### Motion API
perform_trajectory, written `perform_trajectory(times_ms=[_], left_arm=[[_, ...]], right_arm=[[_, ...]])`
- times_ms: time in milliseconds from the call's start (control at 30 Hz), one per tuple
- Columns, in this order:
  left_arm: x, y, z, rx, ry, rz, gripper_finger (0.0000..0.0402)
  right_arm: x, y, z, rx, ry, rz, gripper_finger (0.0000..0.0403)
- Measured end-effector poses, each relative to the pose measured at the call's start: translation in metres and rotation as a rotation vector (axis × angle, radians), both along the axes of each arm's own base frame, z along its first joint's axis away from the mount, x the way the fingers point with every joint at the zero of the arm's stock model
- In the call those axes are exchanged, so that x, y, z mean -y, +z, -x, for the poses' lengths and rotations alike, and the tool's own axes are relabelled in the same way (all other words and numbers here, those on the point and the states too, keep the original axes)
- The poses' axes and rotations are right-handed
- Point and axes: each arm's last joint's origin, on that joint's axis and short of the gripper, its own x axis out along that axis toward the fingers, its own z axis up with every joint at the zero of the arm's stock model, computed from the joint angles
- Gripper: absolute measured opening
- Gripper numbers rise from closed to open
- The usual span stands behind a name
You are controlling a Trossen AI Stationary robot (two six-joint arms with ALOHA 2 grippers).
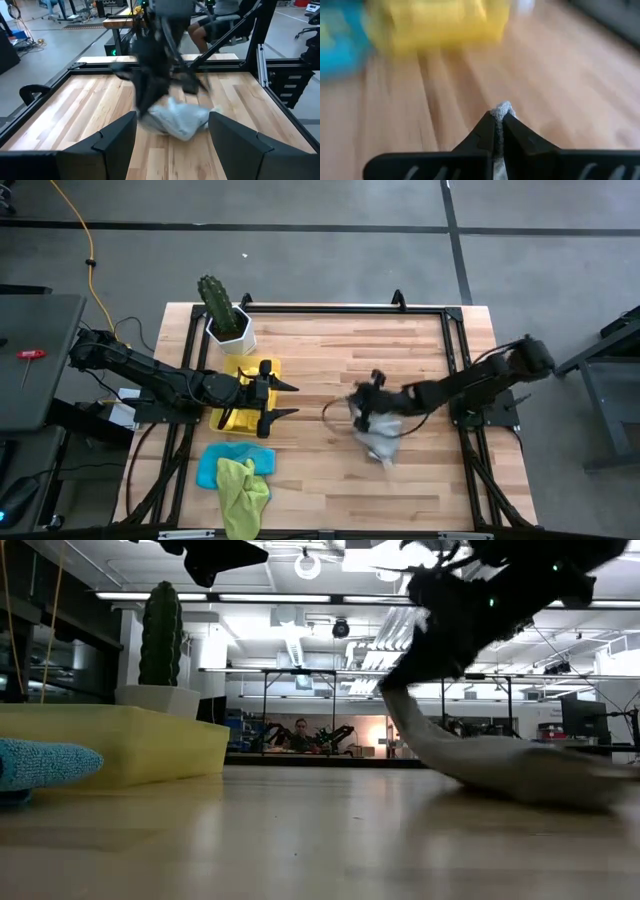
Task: Fold microfiber towels
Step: Fold the gray microfiber towel
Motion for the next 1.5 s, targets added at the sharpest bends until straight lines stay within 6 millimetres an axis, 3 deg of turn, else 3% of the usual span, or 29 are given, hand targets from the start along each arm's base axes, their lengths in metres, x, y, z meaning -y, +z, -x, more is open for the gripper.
perform_trajectory(times_ms=[200, 400, 500, 733, 1033, 1233, 1500], left_arm=[[0.000, 0.000, 0.000, 0.002, -0.001, -0.001, 0.0239], [0.000, 0.000, 0.000, 0.005, 0.000, 0.001, 0.0239], [0.000, 0.000, 0.000, 0.005, 0.000, 0.001, 0.0239], [0.001, -0.014, -0.014, -0.035, 0.001, -0.012, 0.0239], [-0.015, -0.045, -0.069, -0.125, 0.028, -0.031, 0.0239], [-0.027, -0.081, -0.108, -0.255, 0.052, -0.069, 0.0239], [-0.049, -0.131, -0.141, -0.385, 0.119, -0.092, 0.0239]], right_arm=[[0.026, 0.030, 0.025, 0.488, 0.064, -0.088, 0.0001], [0.044, 0.048, 0.028, 0.641, 0.026, -0.207, 0.0001], [0.046, 0.053, 0.023, 0.604, 0.005, -0.207, 0.0001], [0.051, 0.041, 0.020, 0.472, -0.186, -0.190, 0.0001], [0.064, 0.018, 0.009, 0.421, -0.252, -0.248, 0.0000], [0.068, 0.017, 0.005, 0.457, -0.216, -0.288, 0.0000], [0.067, 0.019, 0.005, 0.470, -0.193, -0.285, 0.0000]])
